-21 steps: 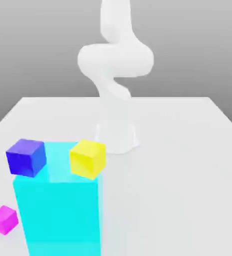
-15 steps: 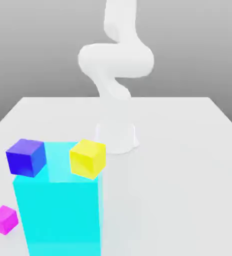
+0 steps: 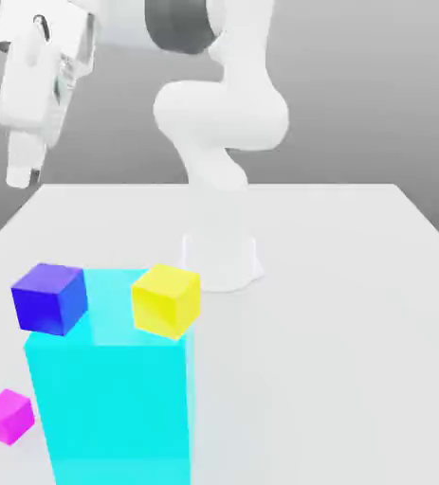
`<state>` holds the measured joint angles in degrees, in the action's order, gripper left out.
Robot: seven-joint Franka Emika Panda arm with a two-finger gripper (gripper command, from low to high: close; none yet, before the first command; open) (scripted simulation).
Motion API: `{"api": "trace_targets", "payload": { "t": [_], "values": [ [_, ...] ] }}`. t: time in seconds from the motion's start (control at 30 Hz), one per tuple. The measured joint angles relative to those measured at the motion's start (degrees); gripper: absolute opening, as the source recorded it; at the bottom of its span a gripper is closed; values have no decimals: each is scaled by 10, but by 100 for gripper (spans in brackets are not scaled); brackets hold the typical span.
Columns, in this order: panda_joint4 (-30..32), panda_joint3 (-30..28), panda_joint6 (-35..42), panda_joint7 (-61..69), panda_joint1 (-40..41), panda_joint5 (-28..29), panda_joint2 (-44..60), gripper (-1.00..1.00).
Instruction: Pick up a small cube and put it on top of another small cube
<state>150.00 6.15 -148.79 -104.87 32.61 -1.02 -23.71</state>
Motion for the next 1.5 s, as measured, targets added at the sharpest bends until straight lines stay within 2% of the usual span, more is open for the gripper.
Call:
{"api": "trace_targets", "payload": {
  "t": [0.5, 0.73, 0.93, 1.07, 1.23, 1.4, 1.43, 1.5],
  "values": [
    [115, 10, -108, -382, 180, 6, 141, 0],
    [168, -8, -158, -553, 243, 1, 206, 0],
    [157, 15, -188, -476, 239, -132, 263, 0],
    [146, 41, -212, -437, 256, -182, 300, 0],
    [139, 36, -250, -434, 251, -184, 344, 0],
    [139, -31, -292, -457, 188, -155, 381, 0],
    [139, -49, -300, -462, 170, -151, 387, -100],
    [139, -49, -300, -461, 170, -151, 387, -100]
  ]
}}
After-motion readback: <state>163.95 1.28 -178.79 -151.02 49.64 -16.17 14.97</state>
